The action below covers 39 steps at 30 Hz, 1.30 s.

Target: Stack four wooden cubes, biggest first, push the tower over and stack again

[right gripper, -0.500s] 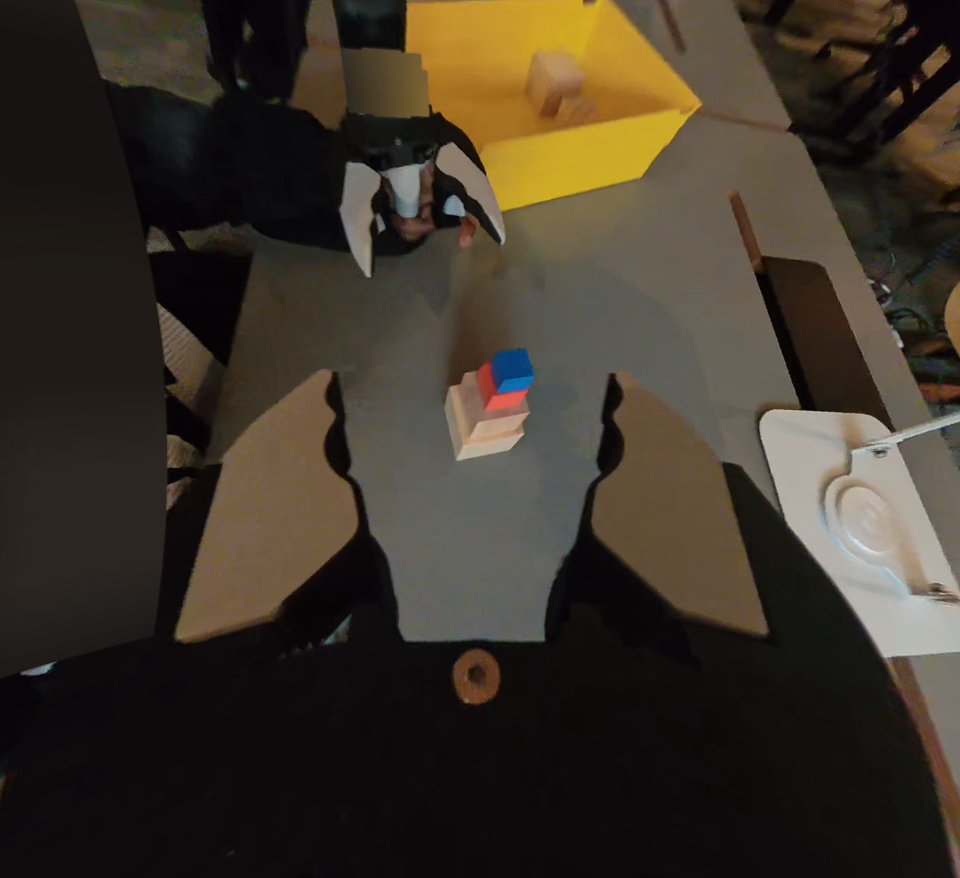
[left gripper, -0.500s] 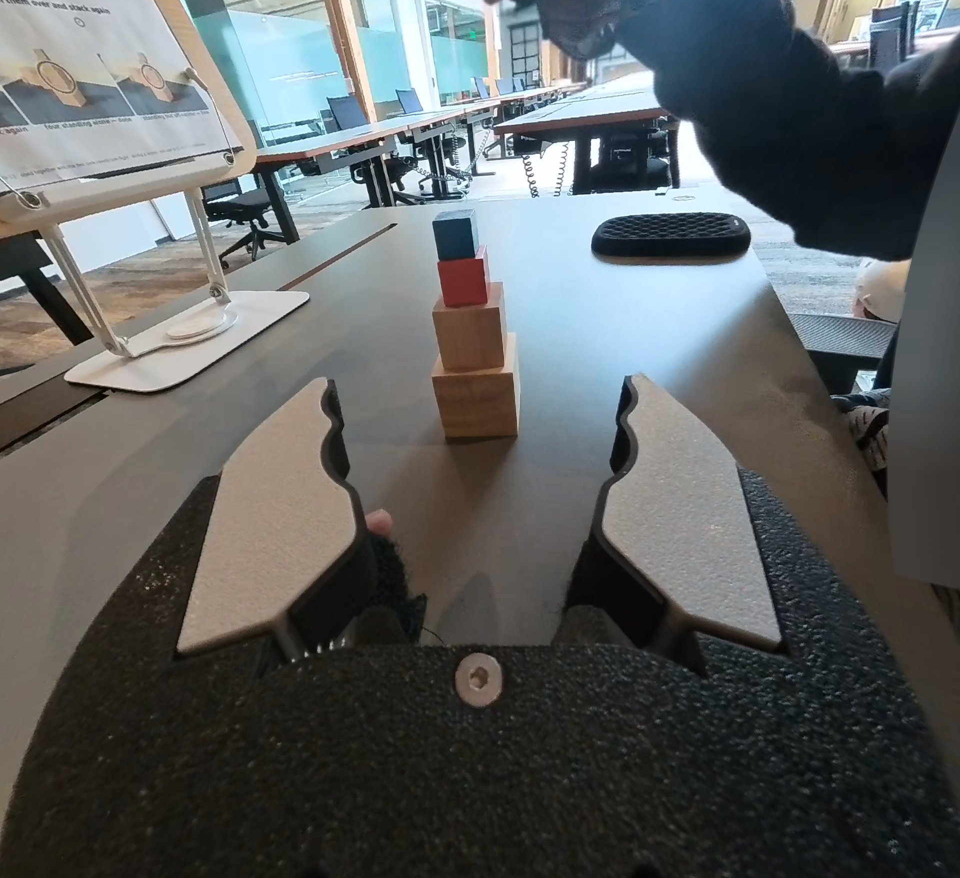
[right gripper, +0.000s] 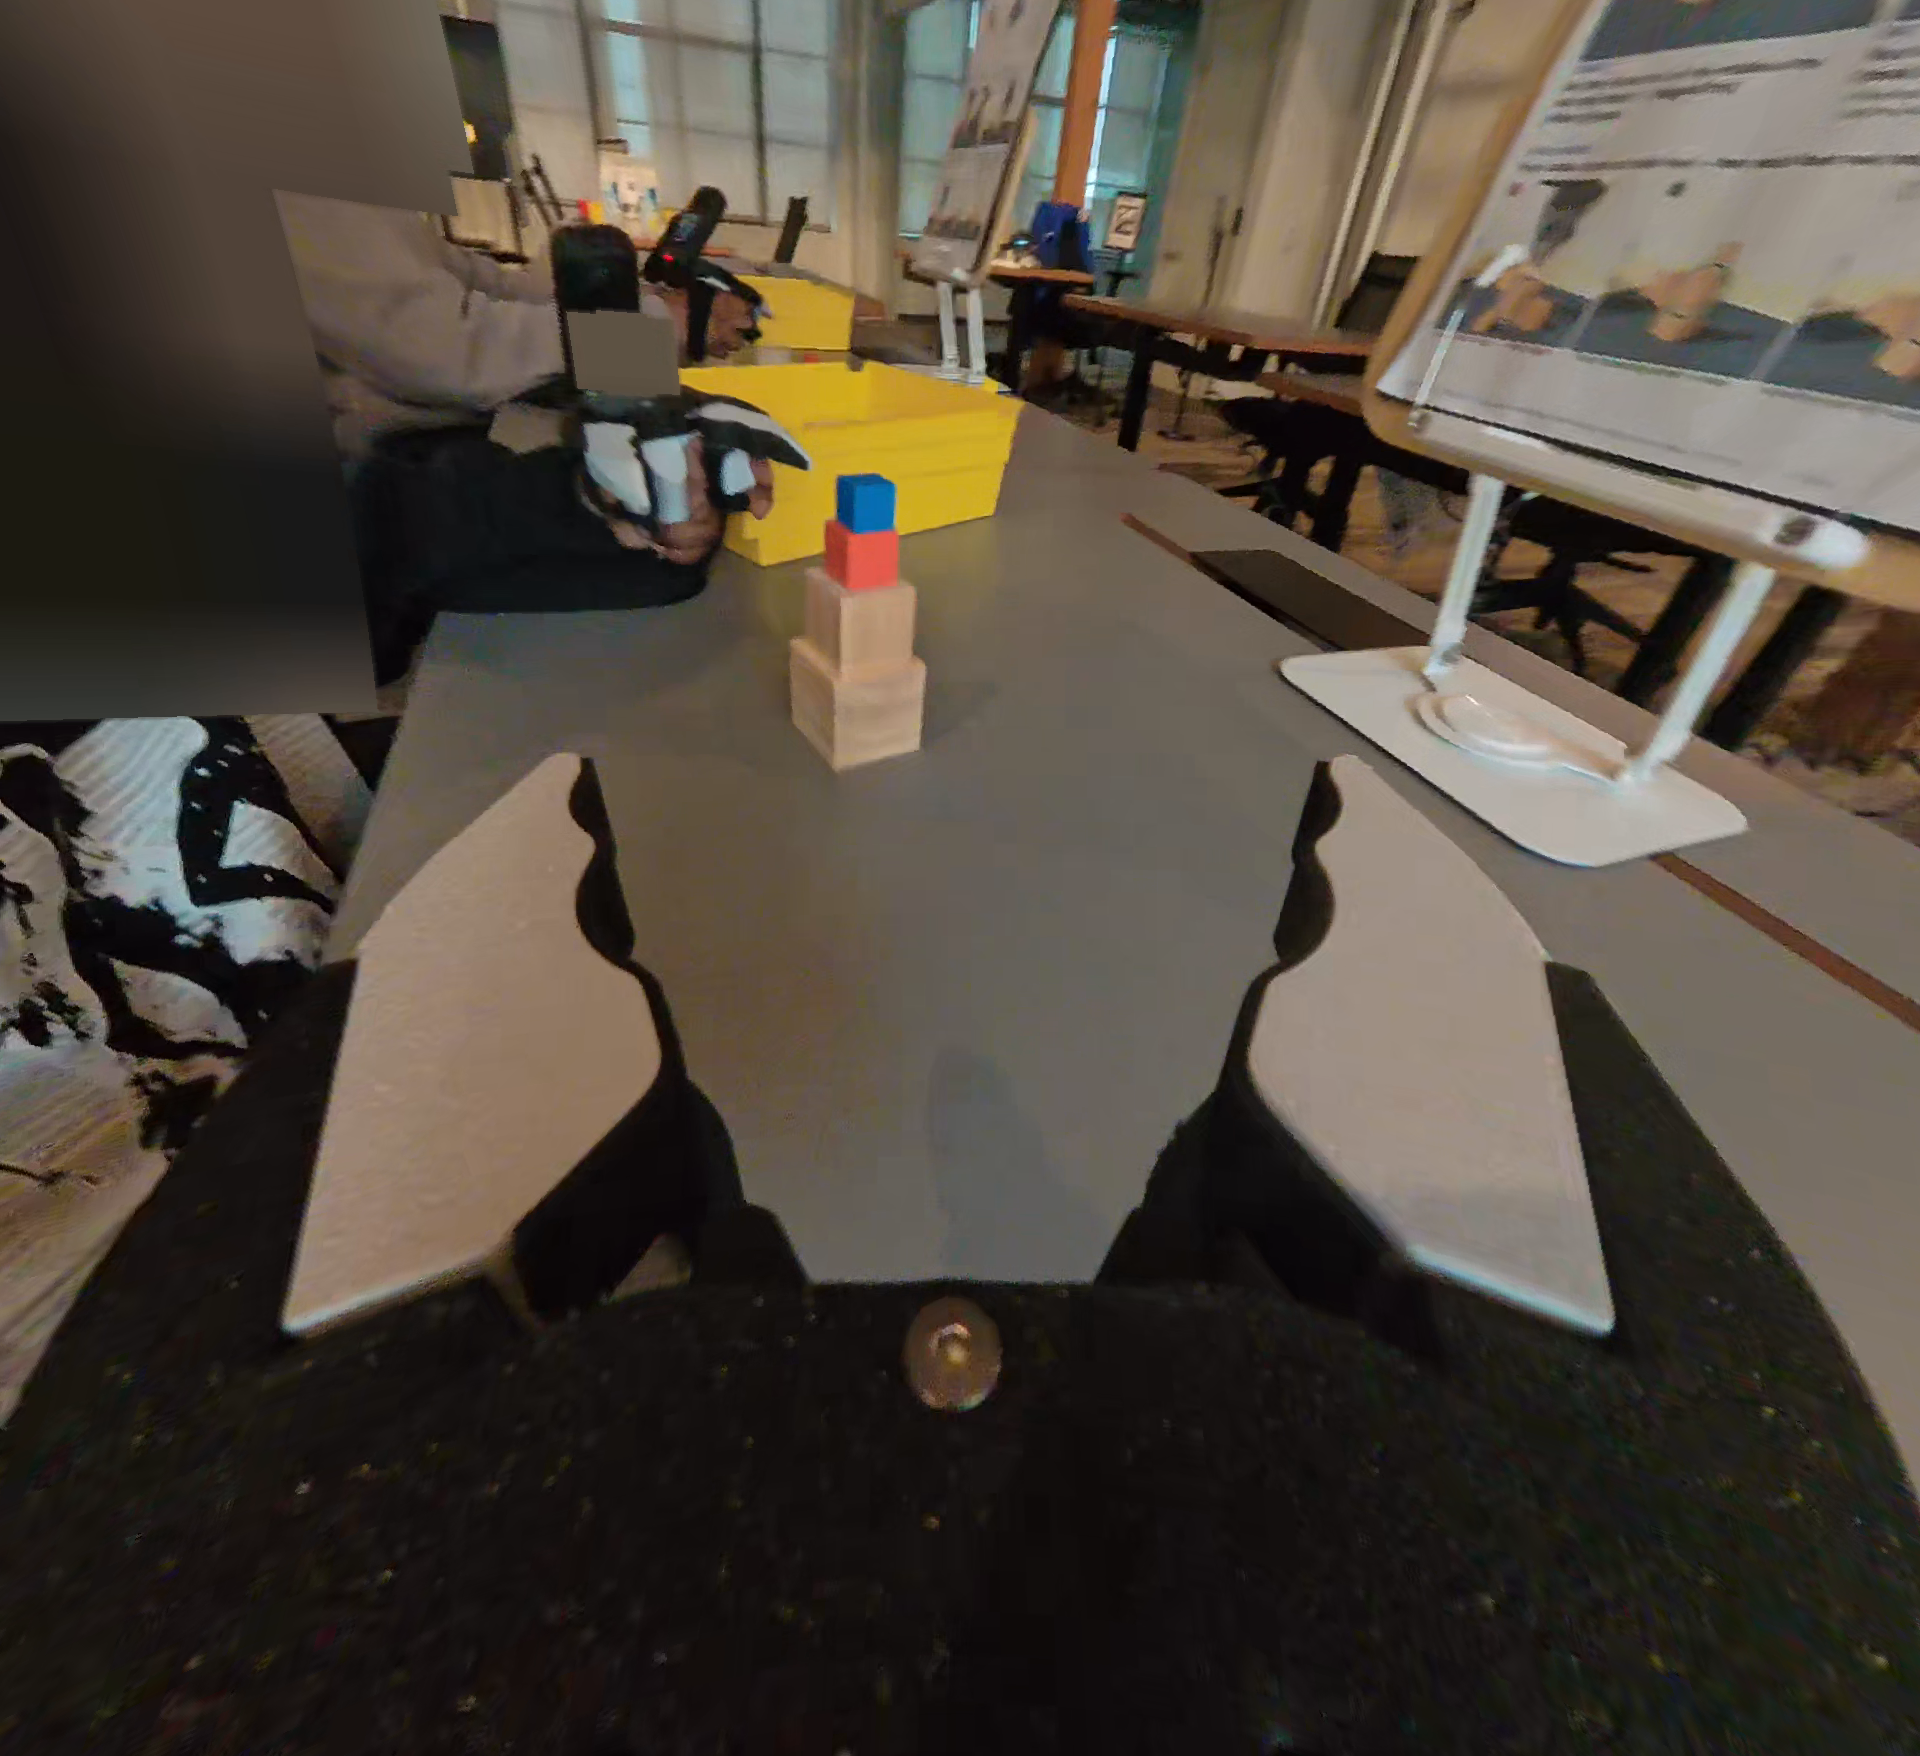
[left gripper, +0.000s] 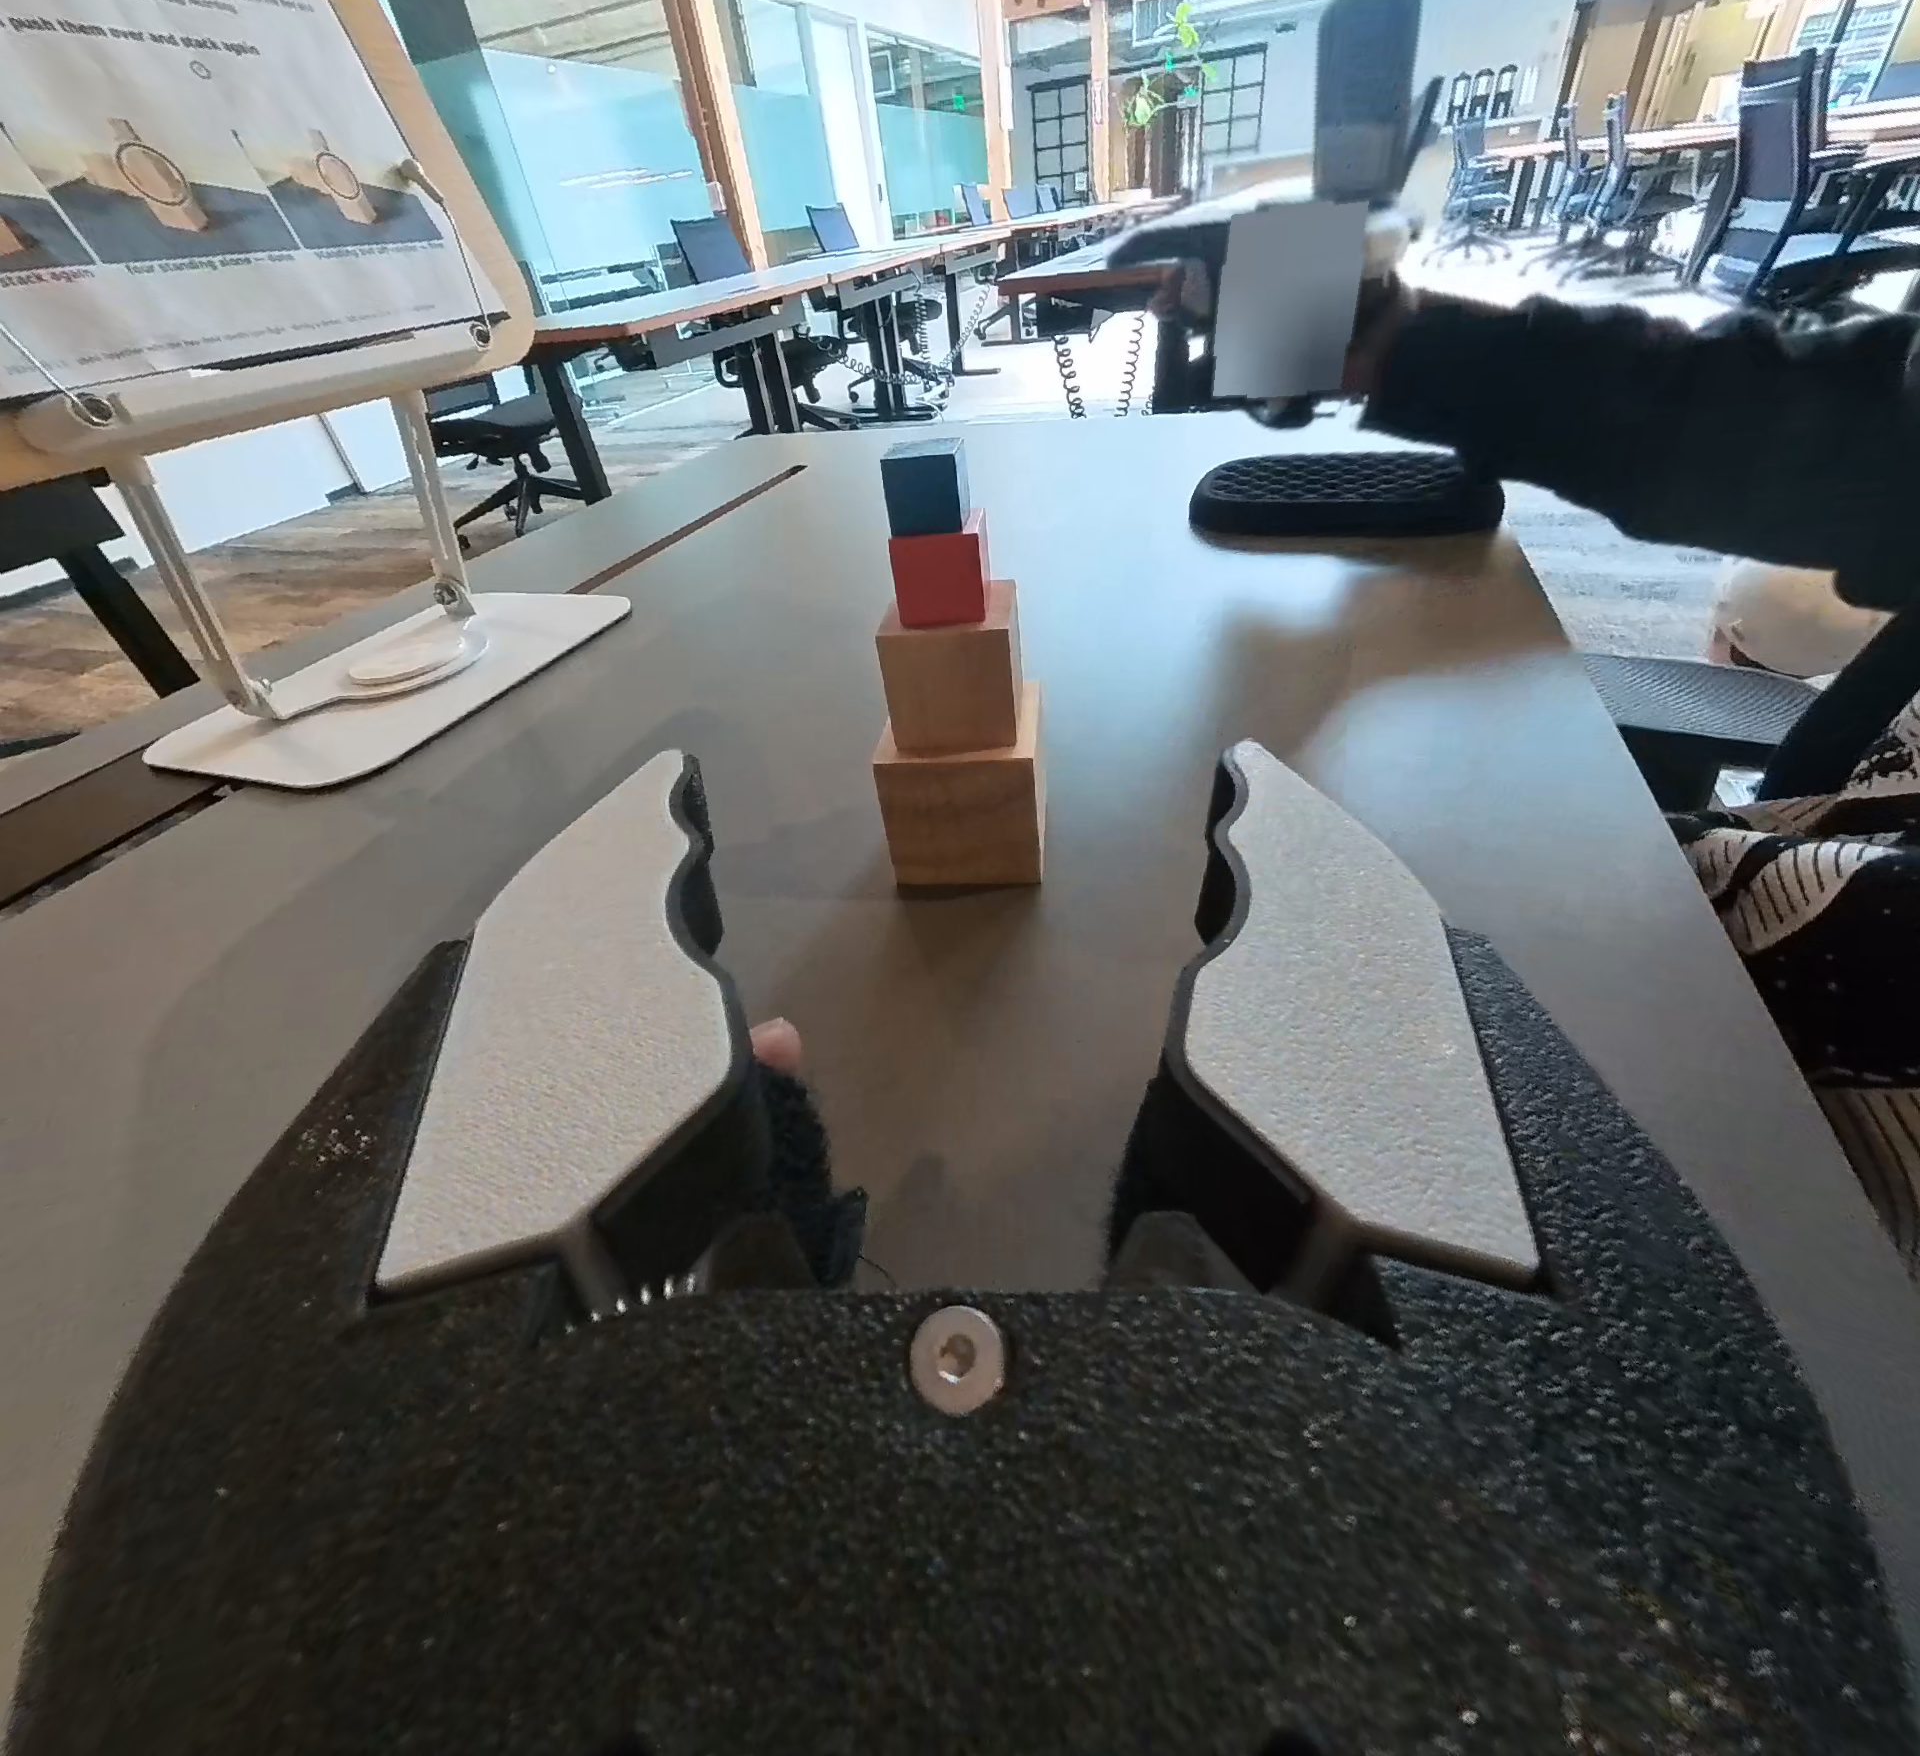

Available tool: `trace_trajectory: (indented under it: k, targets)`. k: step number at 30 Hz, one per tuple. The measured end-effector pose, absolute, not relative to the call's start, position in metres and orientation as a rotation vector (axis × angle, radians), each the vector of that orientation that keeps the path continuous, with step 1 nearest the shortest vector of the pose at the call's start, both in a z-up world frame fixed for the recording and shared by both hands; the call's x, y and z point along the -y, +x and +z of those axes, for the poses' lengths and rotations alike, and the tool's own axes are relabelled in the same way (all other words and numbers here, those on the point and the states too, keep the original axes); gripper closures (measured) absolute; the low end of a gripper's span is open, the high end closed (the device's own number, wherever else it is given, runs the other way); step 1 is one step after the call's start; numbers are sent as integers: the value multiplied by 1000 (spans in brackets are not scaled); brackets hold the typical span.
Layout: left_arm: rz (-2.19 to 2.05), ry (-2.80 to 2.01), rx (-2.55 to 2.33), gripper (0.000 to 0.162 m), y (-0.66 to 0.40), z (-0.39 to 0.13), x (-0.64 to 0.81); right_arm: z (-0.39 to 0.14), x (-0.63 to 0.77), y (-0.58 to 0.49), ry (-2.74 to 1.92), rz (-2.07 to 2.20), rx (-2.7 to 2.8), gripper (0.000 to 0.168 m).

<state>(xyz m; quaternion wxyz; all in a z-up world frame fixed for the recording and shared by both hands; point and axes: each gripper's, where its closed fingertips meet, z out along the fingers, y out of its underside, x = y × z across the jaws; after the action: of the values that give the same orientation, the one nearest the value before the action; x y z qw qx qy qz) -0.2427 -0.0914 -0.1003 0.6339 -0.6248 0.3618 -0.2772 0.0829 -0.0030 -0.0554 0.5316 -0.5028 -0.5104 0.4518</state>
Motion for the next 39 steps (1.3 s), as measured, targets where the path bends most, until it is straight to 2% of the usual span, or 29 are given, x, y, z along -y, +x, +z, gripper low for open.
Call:
trace_trajectory:
  k: [8,15,17,20,22,24,25,39]
  targets:
    - [-618,-1426,-821,69,-243,-100,91,-92,-3,106,-1182,1087,1137,34]
    - [-572,-1470,-810,73,-246,-100,83,-92,-4,108,-1182,1128,1123,37]
    - [-534,-1546,-811,80,-246,-103,76,-91,-4,108,-1181,1124,1118,37]
    - [-484,-1644,-866,103,-238,-109,68,-90,-4,110,-1172,1125,1105,41]
    - [-455,-1686,-927,125,-230,-112,63,-91,-4,109,-1174,1121,1111,43]
    - [-423,-1730,-982,154,-224,-117,56,-92,-4,108,-1180,1118,1119,45]
    - [-413,-1751,-1004,162,-221,-120,51,-92,-4,108,-1181,1117,1118,45]
    - [-447,-1786,-1191,162,-182,-132,22,-92,-4,109,-1178,1113,1112,52]
